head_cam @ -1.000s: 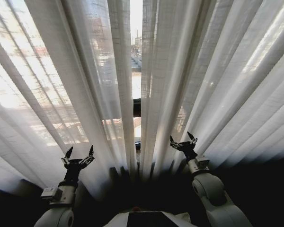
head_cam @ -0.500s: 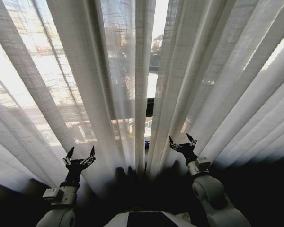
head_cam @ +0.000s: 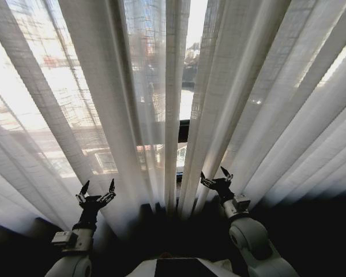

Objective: Open the curtains by pulling them apart, changing their state from closed to fully open.

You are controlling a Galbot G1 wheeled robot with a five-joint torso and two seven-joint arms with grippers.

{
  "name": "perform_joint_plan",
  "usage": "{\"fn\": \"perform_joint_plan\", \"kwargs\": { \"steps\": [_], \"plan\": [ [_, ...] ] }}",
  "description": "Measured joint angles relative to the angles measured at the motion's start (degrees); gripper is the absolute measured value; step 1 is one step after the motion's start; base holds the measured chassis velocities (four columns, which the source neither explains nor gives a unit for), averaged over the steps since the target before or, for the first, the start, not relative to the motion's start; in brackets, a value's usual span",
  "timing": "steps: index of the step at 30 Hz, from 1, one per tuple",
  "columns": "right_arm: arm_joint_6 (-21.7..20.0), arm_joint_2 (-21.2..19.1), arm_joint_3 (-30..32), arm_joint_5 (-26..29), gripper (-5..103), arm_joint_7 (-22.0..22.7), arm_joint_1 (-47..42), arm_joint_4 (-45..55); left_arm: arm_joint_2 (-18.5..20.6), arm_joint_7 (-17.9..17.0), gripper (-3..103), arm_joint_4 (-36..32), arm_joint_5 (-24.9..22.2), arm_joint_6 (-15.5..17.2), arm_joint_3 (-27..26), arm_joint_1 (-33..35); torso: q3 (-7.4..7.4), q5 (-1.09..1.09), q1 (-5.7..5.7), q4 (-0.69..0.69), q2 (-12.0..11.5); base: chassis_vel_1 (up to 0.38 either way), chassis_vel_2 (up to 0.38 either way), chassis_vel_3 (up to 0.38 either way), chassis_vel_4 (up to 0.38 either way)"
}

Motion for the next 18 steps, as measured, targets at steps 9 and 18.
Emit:
{"fn": "perform_joint_plan", "kwargs": {
  "steps": [9,18],
  "plan": [
    [0.0,0.0,-0.1,-1.7,100,-0.1,-0.7,0.9,-0.1,0.0,100,-0.2,0.0,-0.1,0.2,0.1,-0.01,-0.02,-0.01,0.00,0.0,0.000,0.000,0.000,0.000],
    [-0.1,0.3,-0.4,-3.1,100,-0.2,-1.2,1.3,0.1,0.0,100,-0.2,-0.1,-1.0,-0.1,0.6,0.00,-0.02,0.00,0.00,0.0,0.000,0.000,0.000,0.000]
  ]
}}
